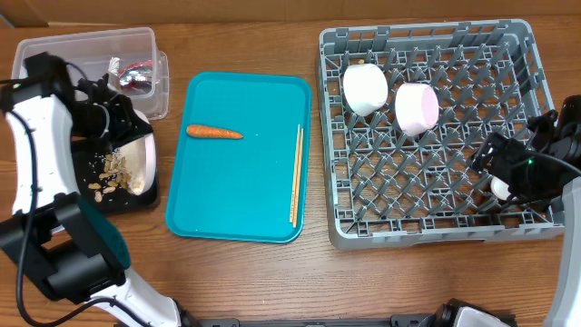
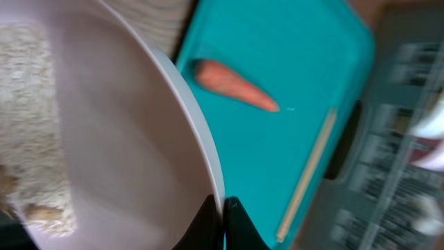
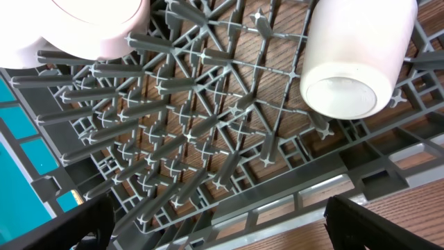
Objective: Sort waste into correct bins and load items into the dishwasher
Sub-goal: 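Lift the plate left and tilt it to dump food onto the black tray, then carry the white plate right and stand it upright in the rack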
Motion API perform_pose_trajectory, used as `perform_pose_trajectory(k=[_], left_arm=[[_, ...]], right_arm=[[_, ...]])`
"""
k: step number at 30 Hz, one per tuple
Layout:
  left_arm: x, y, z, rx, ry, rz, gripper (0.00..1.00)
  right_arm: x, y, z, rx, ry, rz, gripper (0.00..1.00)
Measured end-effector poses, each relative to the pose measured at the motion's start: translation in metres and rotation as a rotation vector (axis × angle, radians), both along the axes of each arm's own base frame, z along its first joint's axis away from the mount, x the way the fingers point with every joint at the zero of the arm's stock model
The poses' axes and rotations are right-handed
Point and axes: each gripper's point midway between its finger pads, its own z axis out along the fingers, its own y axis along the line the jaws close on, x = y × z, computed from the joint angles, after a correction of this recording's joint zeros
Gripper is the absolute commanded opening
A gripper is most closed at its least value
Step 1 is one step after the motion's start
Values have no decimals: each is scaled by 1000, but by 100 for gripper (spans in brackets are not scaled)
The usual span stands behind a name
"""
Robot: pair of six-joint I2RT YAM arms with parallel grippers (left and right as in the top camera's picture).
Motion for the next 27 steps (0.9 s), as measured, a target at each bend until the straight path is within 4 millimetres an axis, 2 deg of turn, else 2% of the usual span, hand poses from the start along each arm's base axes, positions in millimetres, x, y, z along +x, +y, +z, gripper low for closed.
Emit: perform_pose_trajectory(k=[4, 8, 15, 18, 23, 27], left_arm=[[-2, 8, 14, -117, -70, 17, 4], [-11, 23, 34, -243, -159, 38, 4], [-27, 33, 51, -338, -242, 37, 4], [-30, 44, 61, -364, -317, 45, 4], [-32, 52, 66, -376, -350, 62, 4], [-33, 54, 61, -355, -325, 65, 4]], right_arm=[[0, 0, 0, -1, 0, 0, 100], [0, 0, 0, -3, 1, -1, 100], [0, 0, 0, -3, 1, -1, 100], [-1, 0, 0, -2, 3, 0, 100], [-1, 0, 0, -2, 4, -1, 100], [-1, 0, 0, -2, 5, 0, 100]])
